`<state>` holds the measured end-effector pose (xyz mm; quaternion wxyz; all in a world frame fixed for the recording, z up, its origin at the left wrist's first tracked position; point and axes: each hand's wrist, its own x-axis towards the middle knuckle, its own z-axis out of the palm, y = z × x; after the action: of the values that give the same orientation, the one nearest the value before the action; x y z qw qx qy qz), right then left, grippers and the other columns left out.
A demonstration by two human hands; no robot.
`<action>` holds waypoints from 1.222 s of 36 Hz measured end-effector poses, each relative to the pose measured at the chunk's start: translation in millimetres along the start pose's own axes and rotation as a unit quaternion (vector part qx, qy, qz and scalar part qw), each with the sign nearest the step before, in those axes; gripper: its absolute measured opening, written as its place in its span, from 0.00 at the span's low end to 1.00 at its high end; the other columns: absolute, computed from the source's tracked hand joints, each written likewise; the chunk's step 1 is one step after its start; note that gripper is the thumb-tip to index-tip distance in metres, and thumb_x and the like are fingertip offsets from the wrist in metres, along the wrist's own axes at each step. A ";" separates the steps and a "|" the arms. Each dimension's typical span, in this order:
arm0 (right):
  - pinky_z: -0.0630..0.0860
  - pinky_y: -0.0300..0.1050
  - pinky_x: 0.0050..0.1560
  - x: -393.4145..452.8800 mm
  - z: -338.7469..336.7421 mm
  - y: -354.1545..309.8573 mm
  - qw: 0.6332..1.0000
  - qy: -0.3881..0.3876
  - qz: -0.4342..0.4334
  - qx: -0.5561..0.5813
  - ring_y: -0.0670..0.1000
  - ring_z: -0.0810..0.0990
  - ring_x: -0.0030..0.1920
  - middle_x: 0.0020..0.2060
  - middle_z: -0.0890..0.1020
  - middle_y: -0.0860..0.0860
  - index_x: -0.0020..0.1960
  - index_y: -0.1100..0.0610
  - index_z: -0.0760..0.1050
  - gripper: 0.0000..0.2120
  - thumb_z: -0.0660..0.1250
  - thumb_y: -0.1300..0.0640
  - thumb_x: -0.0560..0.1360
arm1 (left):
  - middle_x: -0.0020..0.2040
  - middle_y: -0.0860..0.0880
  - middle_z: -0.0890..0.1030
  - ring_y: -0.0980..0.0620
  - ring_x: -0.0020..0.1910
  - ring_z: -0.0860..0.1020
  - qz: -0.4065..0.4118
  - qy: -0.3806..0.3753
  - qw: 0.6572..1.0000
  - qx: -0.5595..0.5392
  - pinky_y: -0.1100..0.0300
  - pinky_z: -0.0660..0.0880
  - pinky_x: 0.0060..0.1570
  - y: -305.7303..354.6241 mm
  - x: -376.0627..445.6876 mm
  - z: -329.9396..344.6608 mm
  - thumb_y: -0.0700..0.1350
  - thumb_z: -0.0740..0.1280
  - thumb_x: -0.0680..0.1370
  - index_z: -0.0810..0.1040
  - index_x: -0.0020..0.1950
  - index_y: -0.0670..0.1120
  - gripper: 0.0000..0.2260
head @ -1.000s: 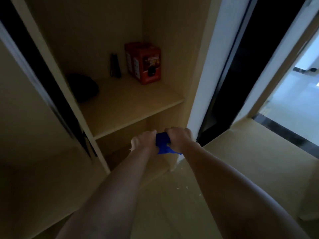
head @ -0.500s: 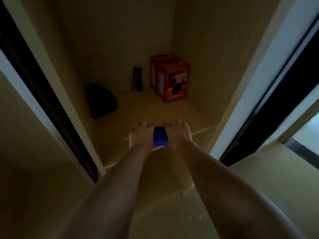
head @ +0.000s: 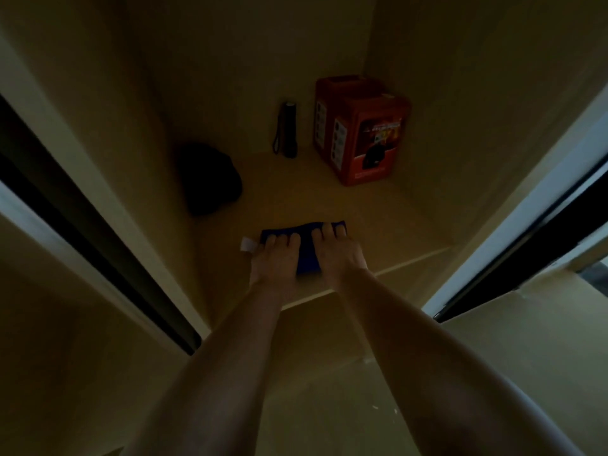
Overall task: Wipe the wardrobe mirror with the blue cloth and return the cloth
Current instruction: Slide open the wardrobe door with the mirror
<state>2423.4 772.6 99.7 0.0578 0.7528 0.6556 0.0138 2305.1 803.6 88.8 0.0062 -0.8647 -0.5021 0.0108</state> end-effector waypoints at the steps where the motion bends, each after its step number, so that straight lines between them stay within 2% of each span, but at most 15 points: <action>1: 0.75 0.46 0.50 -1.3 -1.8 1.1 1.000 -0.008 -0.004 -0.001 0.57 0.64 0.65 0.67 0.63 0.56 0.71 0.58 0.55 0.34 0.69 0.55 0.71 | 0.62 0.47 0.71 0.47 0.60 0.69 -0.001 -0.001 1.000 -0.005 0.55 0.69 0.54 0.5 -0.7 -1.1 0.45 0.70 0.70 0.60 0.67 0.48 0.30; 5: 0.74 0.46 0.53 -9.0 -8.6 -0.5 1.000 -0.027 -0.002 0.000 0.57 0.64 0.65 0.67 0.62 0.56 0.71 0.57 0.55 0.38 0.71 0.52 0.69 | 0.64 0.47 0.68 0.47 0.63 0.67 -0.019 -0.019 0.999 -0.024 0.53 0.69 0.55 2.9 -8.1 -9.1 0.53 0.69 0.71 0.58 0.69 0.48 0.31; 7: 0.74 0.45 0.50 -16.3 -11.7 -1.5 1.000 -0.022 0.000 0.002 0.57 0.64 0.65 0.66 0.62 0.56 0.71 0.57 0.56 0.35 0.69 0.53 0.71 | 0.65 0.47 0.67 0.47 0.64 0.66 -0.032 -0.024 0.998 -0.044 0.53 0.70 0.54 3.5 -17.7 -14.0 0.55 0.68 0.72 0.58 0.70 0.49 0.32; 9: 0.71 0.45 0.46 -26.6 -15.6 -2.1 1.000 -0.004 0.000 0.002 0.56 0.66 0.63 0.65 0.64 0.56 0.71 0.57 0.57 0.32 0.68 0.54 0.72 | 0.64 0.47 0.66 0.47 0.63 0.67 -0.047 -0.024 0.997 -0.056 0.53 0.72 0.53 4.4 -32.0 -19.3 0.53 0.67 0.73 0.58 0.70 0.49 0.29; 12: 0.70 0.48 0.55 -44.3 -19.8 -3.5 1.000 -0.001 -0.009 -0.010 0.56 0.67 0.63 0.65 0.66 0.55 0.71 0.56 0.58 0.31 0.67 0.55 0.72 | 0.64 0.47 0.67 0.46 0.62 0.68 -0.074 -0.016 0.995 -0.069 0.52 0.74 0.51 5.4 -56.0 -25.5 0.47 0.65 0.75 0.60 0.68 0.49 0.23; 15: 0.67 0.50 0.60 -64.6 -23.7 -5.9 1.000 0.007 -0.026 0.003 0.57 0.68 0.63 0.65 0.68 0.55 0.71 0.55 0.59 0.30 0.66 0.57 0.72 | 0.62 0.47 0.68 0.46 0.61 0.69 -0.095 0.001 0.992 -0.082 0.52 0.76 0.49 8.4 -81.0 -28.7 0.48 0.62 0.77 0.62 0.65 0.48 0.18; 19: 0.69 0.49 0.57 -94.1 -31.2 -13.7 0.997 0.028 -0.062 0.044 0.56 0.71 0.61 0.61 0.72 0.54 0.68 0.56 0.64 0.25 0.66 0.58 0.73 | 0.61 0.48 0.68 0.47 0.56 0.72 -0.138 0.021 0.983 -0.119 0.53 0.73 0.44 14.4 -116.0 -31.3 0.49 0.59 0.79 0.64 0.62 0.49 0.13; 23: 0.69 0.46 0.42 -115.0 -46.9 -34.1 0.989 0.036 -0.104 0.098 0.54 0.75 0.52 0.53 0.77 0.53 0.61 0.55 0.69 0.16 0.64 0.61 0.74 | 0.56 0.49 0.73 0.49 0.52 0.74 -0.186 0.056 0.970 -0.146 0.55 0.72 0.41 8.4 -148.3 -35.2 0.48 0.59 0.79 0.65 0.62 0.49 0.13; 26: 0.70 0.46 0.37 -126.0 -64.2 -57.8 0.981 0.049 -0.135 0.127 0.53 0.77 0.47 0.48 0.78 0.51 0.57 0.55 0.71 0.12 0.62 0.63 0.74 | 0.54 0.49 0.74 0.49 0.50 0.76 -0.236 0.078 0.956 -0.158 0.54 0.75 0.40 -5.3 -169.8 -42.9 0.48 0.59 0.79 0.67 0.60 0.47 0.12; 30: 0.71 0.47 0.37 -136.2 -83.6 -92.0 0.973 0.044 -0.149 0.173 0.53 0.78 0.45 0.46 0.79 0.51 0.55 0.54 0.72 0.11 0.60 0.65 0.75 | 0.56 0.49 0.74 0.48 0.50 0.76 -0.301 0.108 0.929 -0.184 0.54 0.72 0.36 -26.2 -188.6 -55.3 0.45 0.60 0.78 0.68 0.62 0.48 0.13; 35: 0.75 0.48 0.40 -138.7 -100.8 -128.8 0.973 0.023 -0.154 0.171 0.54 0.77 0.47 0.51 0.78 0.53 0.61 0.54 0.72 0.16 0.59 0.66 0.76 | 0.56 0.48 0.75 0.47 0.51 0.76 -0.365 0.125 0.895 -0.226 0.54 0.70 0.37 -50.6 -198.8 -65.5 0.43 0.61 0.77 0.69 0.61 0.49 0.13; 37: 0.76 0.48 0.42 -135.9 -106.6 -140.6 0.976 -0.003 -0.155 0.154 0.55 0.78 0.49 0.52 0.78 0.54 0.63 0.55 0.72 0.17 0.58 0.65 0.76 | 0.57 0.48 0.75 0.47 0.52 0.76 -0.365 0.120 0.892 -0.238 0.55 0.69 0.37 -60.3 -199.6 -66.8 0.44 0.62 0.77 0.69 0.63 0.50 0.14; 41: 0.72 0.45 0.36 -125.3 -116.1 -160.5 0.978 -0.034 -0.141 0.148 0.54 0.77 0.48 0.49 0.76 0.53 0.62 0.56 0.72 0.16 0.59 0.64 0.76 | 0.57 0.50 0.75 0.49 0.51 0.76 -0.351 0.093 0.899 -0.245 0.56 0.69 0.36 -76.9 -198.1 -70.2 0.47 0.63 0.76 0.68 0.65 0.52 0.17; 44: 0.75 0.46 0.42 -117.2 -116.6 -174.0 0.978 -0.042 -0.113 0.168 0.54 0.77 0.51 0.54 0.77 0.53 0.64 0.55 0.71 0.17 0.60 0.64 0.77 | 0.56 0.50 0.75 0.51 0.46 0.74 -0.335 0.062 0.910 -0.236 0.56 0.68 0.34 -88.4 -195.2 -71.3 0.47 0.62 0.77 0.67 0.64 0.51 0.15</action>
<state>2224.3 688.1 203.6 -0.0405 0.6730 0.7262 -0.1347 2133.4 677.9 164.4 -0.1638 -0.6207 -0.7490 -0.1643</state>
